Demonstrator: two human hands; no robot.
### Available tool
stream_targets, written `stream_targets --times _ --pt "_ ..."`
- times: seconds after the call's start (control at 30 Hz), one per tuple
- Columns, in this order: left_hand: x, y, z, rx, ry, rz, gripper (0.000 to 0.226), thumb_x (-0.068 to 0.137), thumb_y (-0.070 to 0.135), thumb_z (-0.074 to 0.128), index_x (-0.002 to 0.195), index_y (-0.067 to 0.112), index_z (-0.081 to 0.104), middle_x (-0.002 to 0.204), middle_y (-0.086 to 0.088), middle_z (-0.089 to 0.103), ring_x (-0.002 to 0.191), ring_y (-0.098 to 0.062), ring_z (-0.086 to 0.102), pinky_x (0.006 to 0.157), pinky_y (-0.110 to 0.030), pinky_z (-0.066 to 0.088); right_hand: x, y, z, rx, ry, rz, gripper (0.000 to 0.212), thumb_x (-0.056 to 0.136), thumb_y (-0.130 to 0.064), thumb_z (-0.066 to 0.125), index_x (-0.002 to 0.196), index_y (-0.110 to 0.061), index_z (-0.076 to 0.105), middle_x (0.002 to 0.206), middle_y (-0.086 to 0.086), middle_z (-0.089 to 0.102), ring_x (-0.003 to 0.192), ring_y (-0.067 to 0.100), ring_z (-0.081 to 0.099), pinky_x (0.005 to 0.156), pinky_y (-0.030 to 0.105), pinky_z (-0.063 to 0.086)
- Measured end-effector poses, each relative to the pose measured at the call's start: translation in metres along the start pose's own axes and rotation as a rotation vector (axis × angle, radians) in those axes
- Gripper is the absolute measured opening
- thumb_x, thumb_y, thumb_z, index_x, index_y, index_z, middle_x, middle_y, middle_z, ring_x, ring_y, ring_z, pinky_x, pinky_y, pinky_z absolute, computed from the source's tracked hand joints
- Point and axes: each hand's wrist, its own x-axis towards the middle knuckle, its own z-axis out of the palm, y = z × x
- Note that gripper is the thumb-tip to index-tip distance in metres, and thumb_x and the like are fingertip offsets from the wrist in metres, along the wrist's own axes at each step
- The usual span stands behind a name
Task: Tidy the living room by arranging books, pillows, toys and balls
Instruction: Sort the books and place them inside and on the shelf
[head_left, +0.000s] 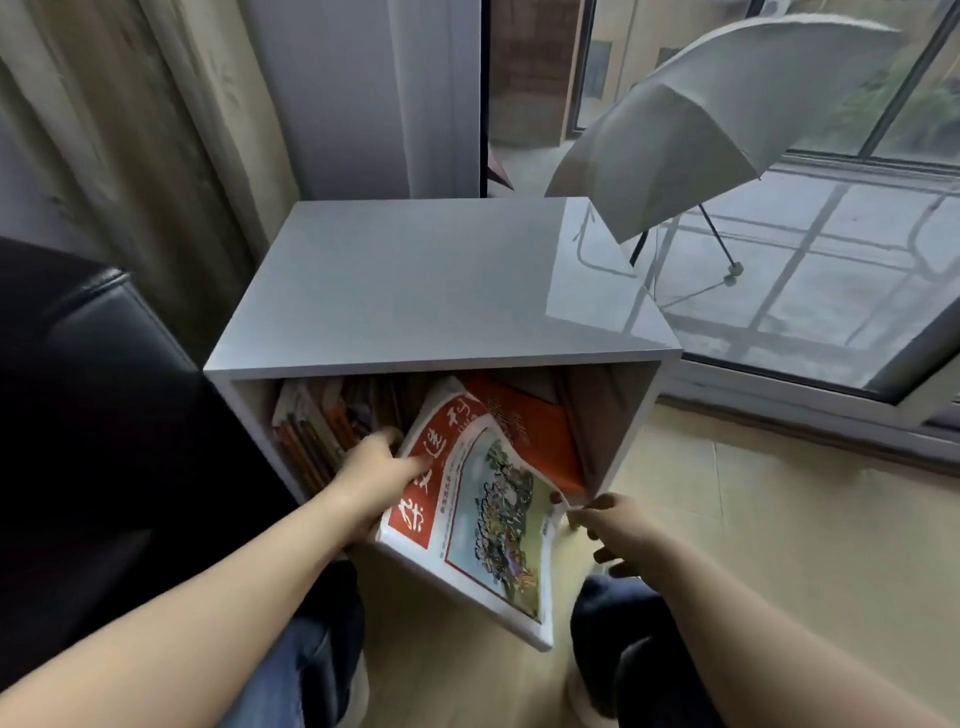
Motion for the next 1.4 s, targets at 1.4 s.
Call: stream_targets --times 1.4 --pt "0.13 0.022 0.077 0.065 0.001 0.089 0.031 0.082 0.026 0.071 0.104 0.009 0.057 0.108 -0.009 0.061 0.092 -0.021 0.062 0.078 -0.023 0.053 0.075 -0.03 0.002 0.526 -0.028 0.202 0.011 0.097 -0.017 0.046 0.096 -0.007 0.052 0.079 0.004 0.056 0.07 0.018 0.053 0.065 0.027 0.043"
